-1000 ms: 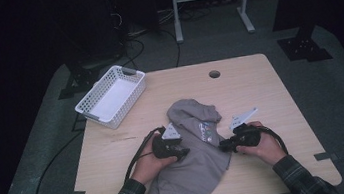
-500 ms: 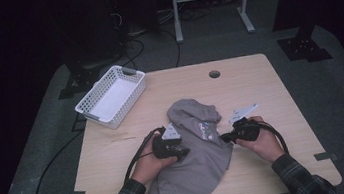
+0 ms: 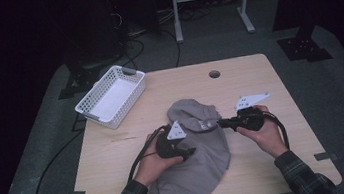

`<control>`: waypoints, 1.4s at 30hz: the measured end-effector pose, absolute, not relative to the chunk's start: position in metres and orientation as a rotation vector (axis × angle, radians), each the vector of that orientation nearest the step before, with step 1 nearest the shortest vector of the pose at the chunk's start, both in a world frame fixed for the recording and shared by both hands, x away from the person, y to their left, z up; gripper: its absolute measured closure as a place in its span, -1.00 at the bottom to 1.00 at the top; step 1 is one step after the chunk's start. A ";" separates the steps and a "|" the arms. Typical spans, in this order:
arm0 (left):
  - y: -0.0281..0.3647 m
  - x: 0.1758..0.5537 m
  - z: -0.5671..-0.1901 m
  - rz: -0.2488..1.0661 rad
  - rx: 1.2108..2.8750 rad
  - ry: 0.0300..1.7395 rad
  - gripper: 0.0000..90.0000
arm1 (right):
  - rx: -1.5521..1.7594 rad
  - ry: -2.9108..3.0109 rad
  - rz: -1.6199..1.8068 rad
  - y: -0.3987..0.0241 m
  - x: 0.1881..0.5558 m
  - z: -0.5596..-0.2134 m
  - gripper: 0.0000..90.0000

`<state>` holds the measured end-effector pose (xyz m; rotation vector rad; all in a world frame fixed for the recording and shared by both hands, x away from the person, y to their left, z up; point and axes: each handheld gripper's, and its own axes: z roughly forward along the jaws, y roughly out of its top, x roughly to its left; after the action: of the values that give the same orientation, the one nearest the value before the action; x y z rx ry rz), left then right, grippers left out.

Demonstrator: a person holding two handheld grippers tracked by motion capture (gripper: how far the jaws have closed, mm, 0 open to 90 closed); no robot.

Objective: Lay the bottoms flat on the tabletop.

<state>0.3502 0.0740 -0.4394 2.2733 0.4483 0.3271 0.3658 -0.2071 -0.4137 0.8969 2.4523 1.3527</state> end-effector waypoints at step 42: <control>0.045 0.351 -0.430 0.265 2.191 0.432 -0.14 | 0.714 2.500 1.478 -0.172 0.356 -0.396 0.99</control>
<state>0.3514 0.0454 -0.4300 2.1911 0.4323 0.2650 0.3562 -0.1717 -0.3964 0.7137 2.4997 1.4777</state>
